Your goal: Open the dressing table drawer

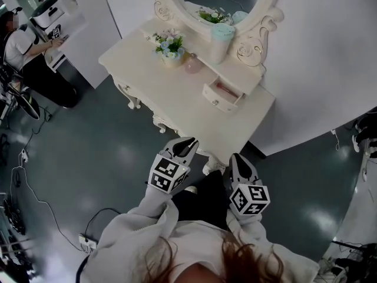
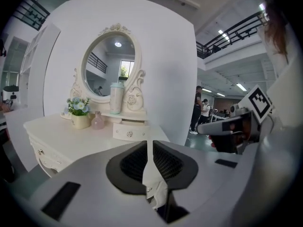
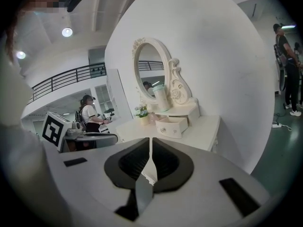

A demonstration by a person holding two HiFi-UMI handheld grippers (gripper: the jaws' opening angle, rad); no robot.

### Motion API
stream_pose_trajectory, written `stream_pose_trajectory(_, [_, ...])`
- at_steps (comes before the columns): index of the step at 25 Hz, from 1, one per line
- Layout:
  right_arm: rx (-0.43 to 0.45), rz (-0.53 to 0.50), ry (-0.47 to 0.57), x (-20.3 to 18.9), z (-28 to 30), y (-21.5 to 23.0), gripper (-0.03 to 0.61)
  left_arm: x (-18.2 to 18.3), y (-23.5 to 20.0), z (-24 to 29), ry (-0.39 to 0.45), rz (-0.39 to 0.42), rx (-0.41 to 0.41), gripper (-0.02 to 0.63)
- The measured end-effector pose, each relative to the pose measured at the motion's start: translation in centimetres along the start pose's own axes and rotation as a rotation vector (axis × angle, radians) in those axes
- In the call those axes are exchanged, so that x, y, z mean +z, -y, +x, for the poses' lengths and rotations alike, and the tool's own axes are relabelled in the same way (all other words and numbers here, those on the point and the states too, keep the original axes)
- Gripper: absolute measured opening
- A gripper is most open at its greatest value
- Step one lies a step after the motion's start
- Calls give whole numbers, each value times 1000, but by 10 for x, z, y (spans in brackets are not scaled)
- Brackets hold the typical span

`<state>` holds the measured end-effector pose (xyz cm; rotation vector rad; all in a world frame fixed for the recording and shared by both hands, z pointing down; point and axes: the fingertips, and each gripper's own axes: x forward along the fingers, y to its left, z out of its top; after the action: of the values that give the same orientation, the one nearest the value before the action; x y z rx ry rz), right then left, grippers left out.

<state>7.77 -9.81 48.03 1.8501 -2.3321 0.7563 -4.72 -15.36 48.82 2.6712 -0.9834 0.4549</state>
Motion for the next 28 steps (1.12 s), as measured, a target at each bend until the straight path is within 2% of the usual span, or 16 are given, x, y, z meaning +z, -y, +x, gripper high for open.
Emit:
stream_pose_trajectory(5, [-62, -19, 100, 8, -26, -4, 43, 22, 21, -37, 107, -1, -86, 23])
stream_pose_trajectory(8, [-90, -45, 144, 12, -37, -6, 43, 28, 25, -50, 136, 21, -99, 18])
stream_pose_trajectory(13, [-95, -72, 180, 15, -47, -15, 38, 26, 29, -61, 148, 37, -108, 15])
stream_pose_trajectory(28, [-93, -97, 157, 12, -47, -27, 38, 18, 30, -63, 146, 6, -126, 15])
